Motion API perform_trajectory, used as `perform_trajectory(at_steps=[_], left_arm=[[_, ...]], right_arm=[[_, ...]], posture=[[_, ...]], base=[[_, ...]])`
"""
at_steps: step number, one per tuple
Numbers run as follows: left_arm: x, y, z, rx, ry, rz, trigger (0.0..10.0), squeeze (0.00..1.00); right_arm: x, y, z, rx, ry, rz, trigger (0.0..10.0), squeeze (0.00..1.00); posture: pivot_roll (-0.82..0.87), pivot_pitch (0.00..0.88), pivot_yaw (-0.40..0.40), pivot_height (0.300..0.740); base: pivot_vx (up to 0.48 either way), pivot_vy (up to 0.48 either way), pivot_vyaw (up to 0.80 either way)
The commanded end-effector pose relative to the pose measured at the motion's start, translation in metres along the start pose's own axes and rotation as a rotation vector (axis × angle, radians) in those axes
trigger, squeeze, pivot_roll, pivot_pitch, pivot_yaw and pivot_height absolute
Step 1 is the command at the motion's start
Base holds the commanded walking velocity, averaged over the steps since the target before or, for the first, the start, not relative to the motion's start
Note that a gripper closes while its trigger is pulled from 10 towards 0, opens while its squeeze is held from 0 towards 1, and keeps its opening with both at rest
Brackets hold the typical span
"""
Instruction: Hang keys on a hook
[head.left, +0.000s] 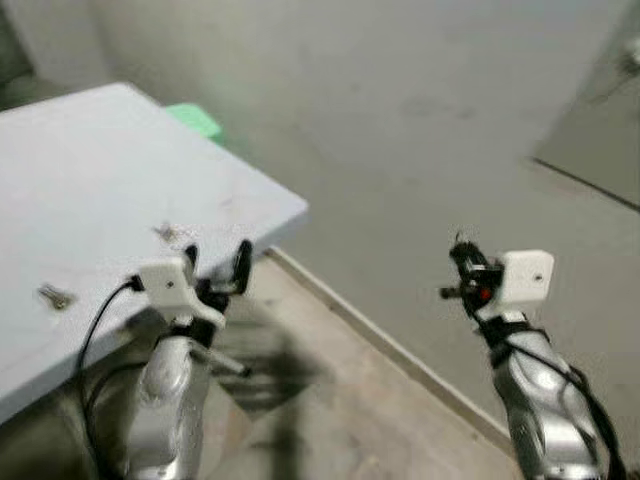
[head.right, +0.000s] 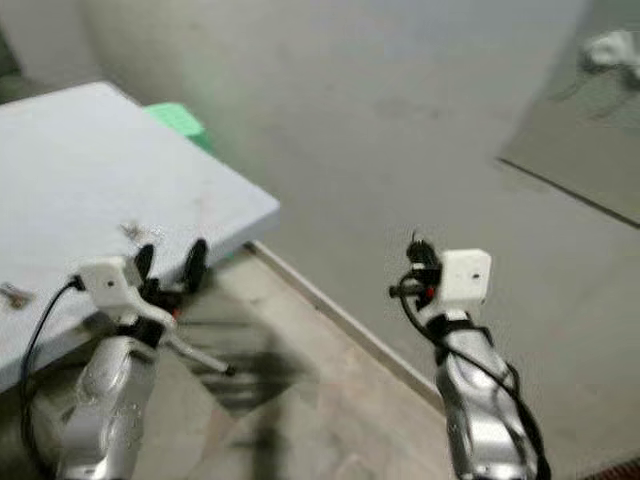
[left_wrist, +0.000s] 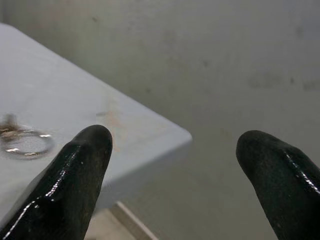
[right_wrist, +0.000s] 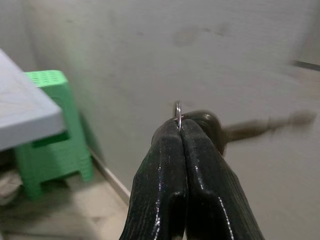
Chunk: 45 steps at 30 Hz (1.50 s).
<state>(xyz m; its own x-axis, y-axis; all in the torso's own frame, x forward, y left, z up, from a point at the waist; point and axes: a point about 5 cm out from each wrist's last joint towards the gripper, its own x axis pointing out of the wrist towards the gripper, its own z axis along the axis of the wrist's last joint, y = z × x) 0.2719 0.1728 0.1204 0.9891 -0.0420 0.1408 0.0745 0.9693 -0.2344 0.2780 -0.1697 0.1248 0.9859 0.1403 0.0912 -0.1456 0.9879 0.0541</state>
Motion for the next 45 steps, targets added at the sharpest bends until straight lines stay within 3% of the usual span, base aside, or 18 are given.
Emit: perform_trajectory(at_steps=[1,10,22,45], left_arm=[[0.0014,-0.0064,0.0,-0.026,-0.002,-0.013,10.0,0.0],[0.001,-0.0077,-0.0018,-0.038,0.02,-0.007,10.0,0.0],[0.0001,-0.006,-0.0063,-0.042,0.07,0.017,10.0,0.0],[-0.0014,-0.0068,-0.0091,-0.015,0.102,0.013,10.0,0.0]], right_arm=[[0.0002,-0.0046,0.0046,-0.013,-0.009,-0.01,10.0,0.0],[0.0006,-0.0044,0.0053,-0.015,-0.013,-0.009,10.0,0.0],[0.0001,-0.0052,0.0053,-0.013,-0.003,-0.017,10.0,0.0],[0.0006,-0.0037,0.0015,-0.001,0.017,-0.018,10.0,0.0]], posture=[[0.0,0.081,-0.074,0.74],[0.0,0.085,-0.076,0.74],[0.0,0.102,-0.076,0.74],[0.01,0.094,-0.07,0.74]], base=[[0.0,0.0,-0.77],[0.0,0.0,-0.71],[0.0,0.0,-0.04],[0.0,0.0,-0.77]])
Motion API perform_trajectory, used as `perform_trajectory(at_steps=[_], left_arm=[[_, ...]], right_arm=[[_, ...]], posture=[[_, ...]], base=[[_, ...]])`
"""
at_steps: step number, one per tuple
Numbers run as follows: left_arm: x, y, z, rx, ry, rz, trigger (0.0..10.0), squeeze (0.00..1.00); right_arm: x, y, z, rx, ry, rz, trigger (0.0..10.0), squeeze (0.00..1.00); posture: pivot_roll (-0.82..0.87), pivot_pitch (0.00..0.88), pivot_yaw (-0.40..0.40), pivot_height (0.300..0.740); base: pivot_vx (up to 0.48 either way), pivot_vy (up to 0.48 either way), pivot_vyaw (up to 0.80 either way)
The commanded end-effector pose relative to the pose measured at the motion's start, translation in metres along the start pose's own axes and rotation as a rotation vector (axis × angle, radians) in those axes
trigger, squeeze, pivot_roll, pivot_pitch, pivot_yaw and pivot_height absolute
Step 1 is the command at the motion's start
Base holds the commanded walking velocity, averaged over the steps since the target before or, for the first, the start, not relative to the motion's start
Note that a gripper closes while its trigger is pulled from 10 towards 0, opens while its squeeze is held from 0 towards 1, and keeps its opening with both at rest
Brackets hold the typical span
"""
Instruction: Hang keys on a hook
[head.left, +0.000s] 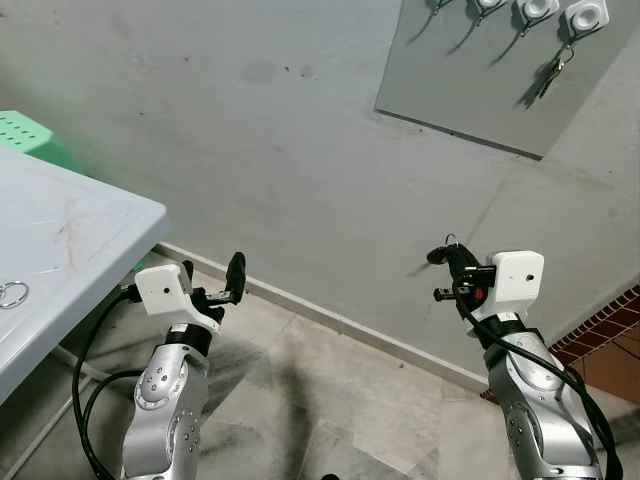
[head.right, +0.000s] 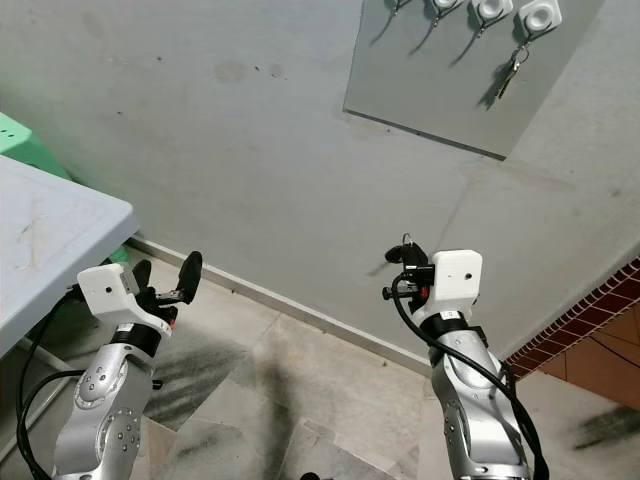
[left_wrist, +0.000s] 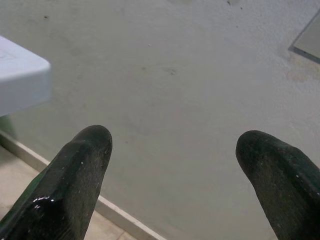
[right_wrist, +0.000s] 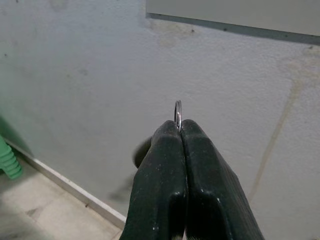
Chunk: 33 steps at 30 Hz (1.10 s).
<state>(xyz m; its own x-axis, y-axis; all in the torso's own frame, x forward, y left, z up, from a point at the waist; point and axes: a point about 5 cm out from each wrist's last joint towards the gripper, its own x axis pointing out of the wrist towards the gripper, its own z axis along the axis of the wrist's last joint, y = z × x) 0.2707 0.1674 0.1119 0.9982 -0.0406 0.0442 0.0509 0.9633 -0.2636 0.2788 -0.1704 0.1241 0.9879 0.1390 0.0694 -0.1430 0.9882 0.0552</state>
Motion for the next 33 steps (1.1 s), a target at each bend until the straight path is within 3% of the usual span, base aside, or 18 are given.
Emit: perform_trajectory(at_steps=[1,33], left_arm=[[0.0008,-0.0041,-0.0002,0.016,0.01,-0.016,10.0,0.0],[0.0053,-0.0081,0.0048,0.071,-0.01,-0.063,10.0,0.0]], right_arm=[[-0.0002,-0.0026,0.0022,-0.002,-0.005,-0.015,10.0,0.0],[-0.0009,-0.0027,0.0005,0.008,-0.007,-0.036,10.0,0.0]], posture=[[0.0,0.091,-0.069,0.74],[0.0,0.092,-0.048,0.74]], base=[[0.0,0.0,-0.76],[0.0,0.0,-0.76]])
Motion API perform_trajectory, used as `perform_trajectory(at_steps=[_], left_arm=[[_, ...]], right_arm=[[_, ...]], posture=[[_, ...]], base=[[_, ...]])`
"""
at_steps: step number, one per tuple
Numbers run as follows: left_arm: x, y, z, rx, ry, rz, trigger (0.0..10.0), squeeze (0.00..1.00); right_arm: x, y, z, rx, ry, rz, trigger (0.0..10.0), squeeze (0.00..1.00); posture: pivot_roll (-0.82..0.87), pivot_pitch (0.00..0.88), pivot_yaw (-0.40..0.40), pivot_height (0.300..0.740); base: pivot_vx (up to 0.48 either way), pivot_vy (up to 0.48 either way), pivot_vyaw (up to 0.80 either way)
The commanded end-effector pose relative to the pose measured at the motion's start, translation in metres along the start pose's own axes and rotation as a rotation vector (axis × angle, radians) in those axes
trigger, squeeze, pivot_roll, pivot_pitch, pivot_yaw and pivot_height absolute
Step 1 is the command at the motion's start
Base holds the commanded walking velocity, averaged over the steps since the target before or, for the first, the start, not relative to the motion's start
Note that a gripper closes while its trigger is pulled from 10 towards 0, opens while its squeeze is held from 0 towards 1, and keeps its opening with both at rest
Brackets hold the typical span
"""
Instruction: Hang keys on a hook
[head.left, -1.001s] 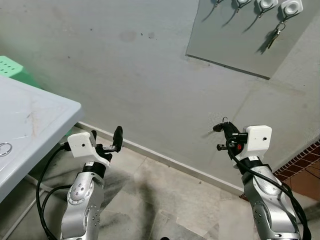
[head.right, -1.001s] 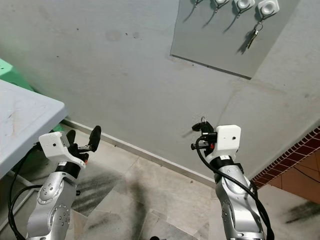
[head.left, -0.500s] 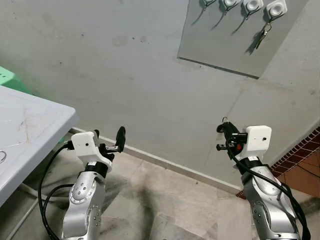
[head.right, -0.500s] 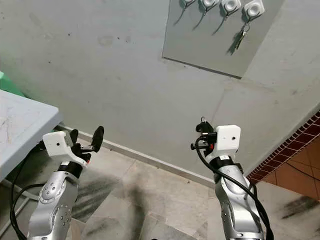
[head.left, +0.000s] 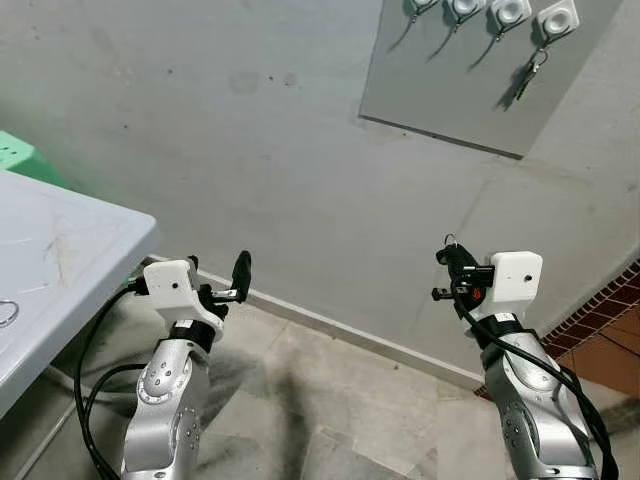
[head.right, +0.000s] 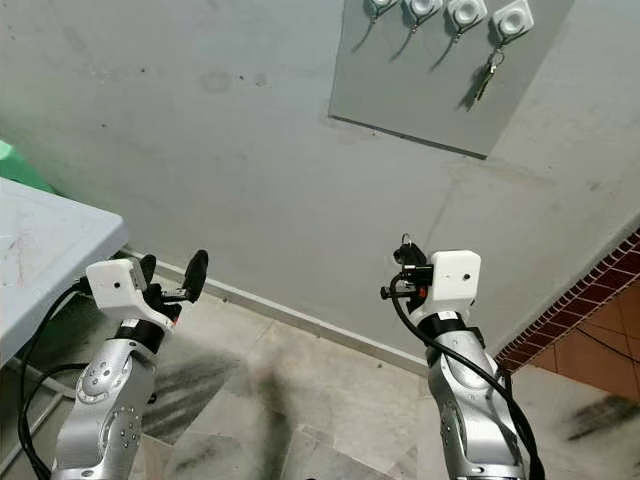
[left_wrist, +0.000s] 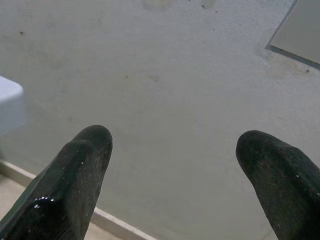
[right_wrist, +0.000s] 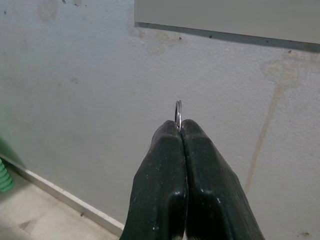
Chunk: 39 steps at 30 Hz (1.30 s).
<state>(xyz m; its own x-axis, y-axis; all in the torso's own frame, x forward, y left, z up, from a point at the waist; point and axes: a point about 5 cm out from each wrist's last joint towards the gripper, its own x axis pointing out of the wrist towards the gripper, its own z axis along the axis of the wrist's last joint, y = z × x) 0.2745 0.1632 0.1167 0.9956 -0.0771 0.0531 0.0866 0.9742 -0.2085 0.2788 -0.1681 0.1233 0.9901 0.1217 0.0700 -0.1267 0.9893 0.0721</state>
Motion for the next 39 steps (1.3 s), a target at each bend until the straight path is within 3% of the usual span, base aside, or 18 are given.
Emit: perform_trajectory(at_steps=[1,39], left_arm=[[0.0011,-0.0033,0.0025,0.015,-0.018,-0.03,10.0,0.0],[-0.0014,-0.0051,-0.0017,-0.003,0.002,-0.027,10.0,0.0]], right_arm=[[-0.0012,-0.0048,0.0015,-0.008,-0.006,-0.019,10.0,0.0],[-0.0019,-0.0039,-0.0001,-0.008,0.002,-0.016,10.0,0.0]], posture=[[0.0,0.093,-0.047,0.74],[0.0,0.087,-0.049,0.74]], base=[[0.0,0.0,-0.76],[0.0,0.0,-0.76]])
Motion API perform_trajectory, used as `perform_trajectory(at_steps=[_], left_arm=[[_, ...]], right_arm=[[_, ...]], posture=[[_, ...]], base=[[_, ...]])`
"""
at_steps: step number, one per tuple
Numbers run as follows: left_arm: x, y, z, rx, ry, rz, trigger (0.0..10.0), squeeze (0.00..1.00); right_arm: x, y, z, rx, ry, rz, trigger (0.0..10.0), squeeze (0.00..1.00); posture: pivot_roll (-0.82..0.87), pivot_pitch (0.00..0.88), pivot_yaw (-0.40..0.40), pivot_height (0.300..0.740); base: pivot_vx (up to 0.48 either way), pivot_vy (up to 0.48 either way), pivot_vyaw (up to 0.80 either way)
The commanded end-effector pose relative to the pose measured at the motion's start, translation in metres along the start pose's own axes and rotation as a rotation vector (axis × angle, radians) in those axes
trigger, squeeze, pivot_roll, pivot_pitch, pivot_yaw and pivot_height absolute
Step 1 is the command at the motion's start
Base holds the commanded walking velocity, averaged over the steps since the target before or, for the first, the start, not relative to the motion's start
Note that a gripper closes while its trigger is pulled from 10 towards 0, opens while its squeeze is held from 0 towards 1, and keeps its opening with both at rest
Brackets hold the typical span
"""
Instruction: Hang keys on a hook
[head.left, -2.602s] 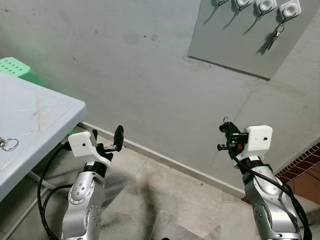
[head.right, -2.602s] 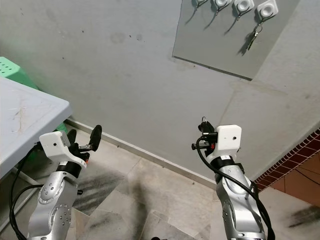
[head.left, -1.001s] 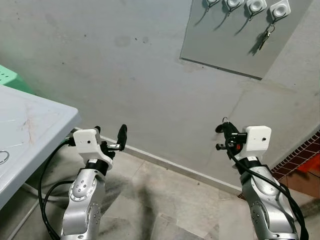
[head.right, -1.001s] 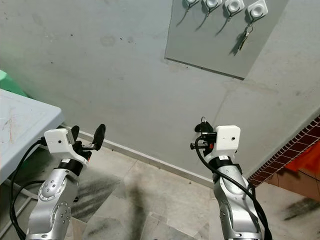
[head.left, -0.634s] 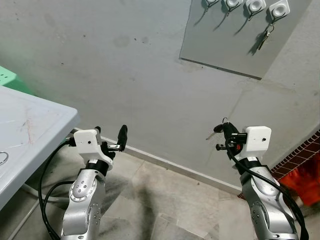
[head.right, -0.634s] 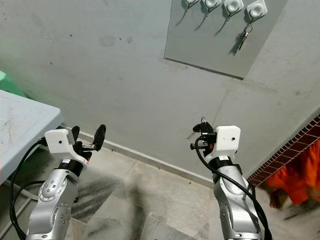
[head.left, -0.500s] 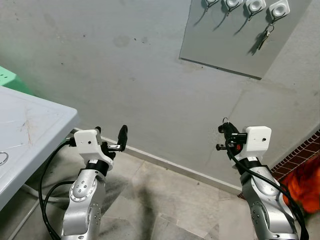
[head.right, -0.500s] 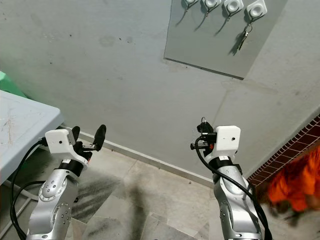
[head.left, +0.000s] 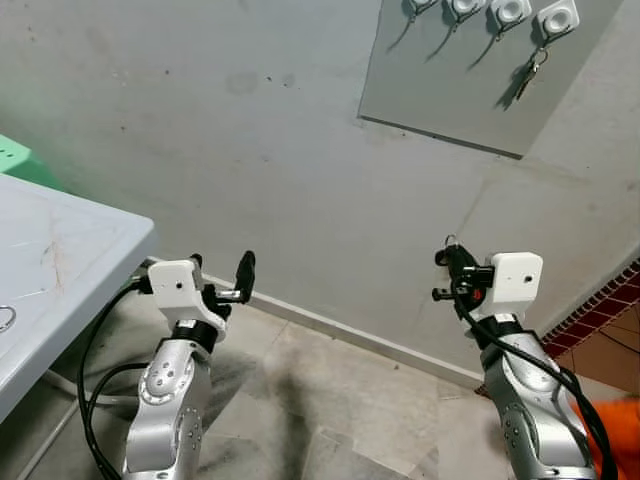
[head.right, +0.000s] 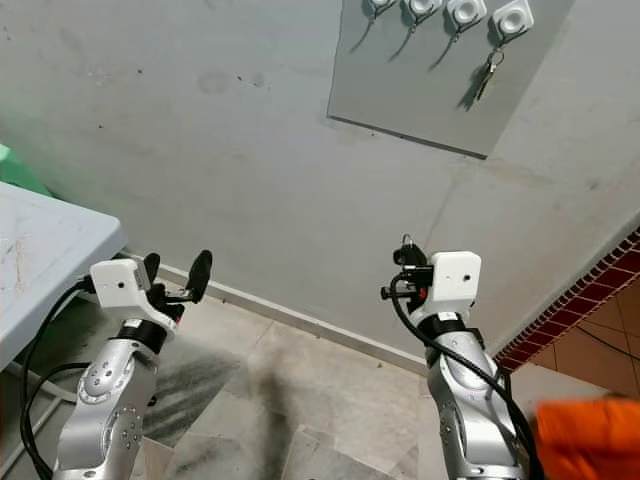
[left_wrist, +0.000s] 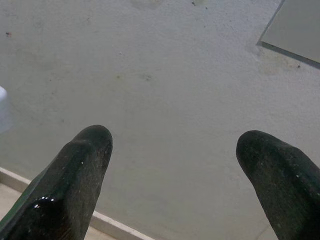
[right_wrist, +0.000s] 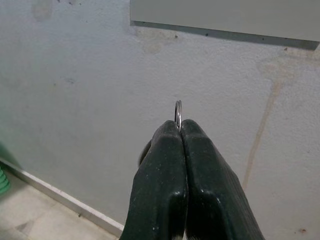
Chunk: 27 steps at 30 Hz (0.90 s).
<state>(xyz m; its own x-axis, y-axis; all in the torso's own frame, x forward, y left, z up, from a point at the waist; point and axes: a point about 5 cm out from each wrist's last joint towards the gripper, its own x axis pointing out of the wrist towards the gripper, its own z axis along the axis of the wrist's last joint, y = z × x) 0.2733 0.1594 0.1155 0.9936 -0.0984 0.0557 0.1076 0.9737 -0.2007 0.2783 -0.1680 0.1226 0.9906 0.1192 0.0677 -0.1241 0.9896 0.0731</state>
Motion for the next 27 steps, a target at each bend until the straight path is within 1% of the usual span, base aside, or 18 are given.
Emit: perform_trajectory(at_steps=[1,9,14,18,27], left_arm=[[-0.0005,-0.0011,0.0001,-0.006,0.001,-0.003,10.0,0.0],[-0.0009,-0.0004,-0.0003,-0.002,0.002,-0.001,10.0,0.0],[-0.001,0.0007,0.0009,0.032,-0.002,0.001,10.0,0.0],[-0.0017,0.0005,-0.0002,0.017,0.001,-0.001,10.0,0.0],[-0.0025,0.0022,0.0004,0.023,0.002,0.003,10.0,0.0]], right_arm=[[-0.0012,-0.0036,0.0007,-0.008,-0.001,-0.012,10.0,0.0],[-0.0007,-0.0032,0.0007,-0.009,-0.001,-0.009,10.0,0.0],[-0.0009,-0.0044,0.0012,-0.012,-0.001,-0.012,10.0,0.0],[-0.0017,-0.005,0.0008,-0.013,0.002,-0.013,10.0,0.0],[-0.0019,-0.0049,0.0011,-0.013,0.003,-0.013,10.0,0.0]], posture=[[0.0,0.084,-0.049,0.74],[0.0,0.084,-0.051,0.74],[0.0,0.091,-0.052,0.74],[0.0,0.091,-0.052,0.74],[0.0,0.103,-0.055,0.74]], base=[[0.0,0.0,-0.76],[0.0,0.0,-0.76],[0.0,0.0,-0.76],[0.0,0.0,-0.76],[0.0,0.0,-0.76]])
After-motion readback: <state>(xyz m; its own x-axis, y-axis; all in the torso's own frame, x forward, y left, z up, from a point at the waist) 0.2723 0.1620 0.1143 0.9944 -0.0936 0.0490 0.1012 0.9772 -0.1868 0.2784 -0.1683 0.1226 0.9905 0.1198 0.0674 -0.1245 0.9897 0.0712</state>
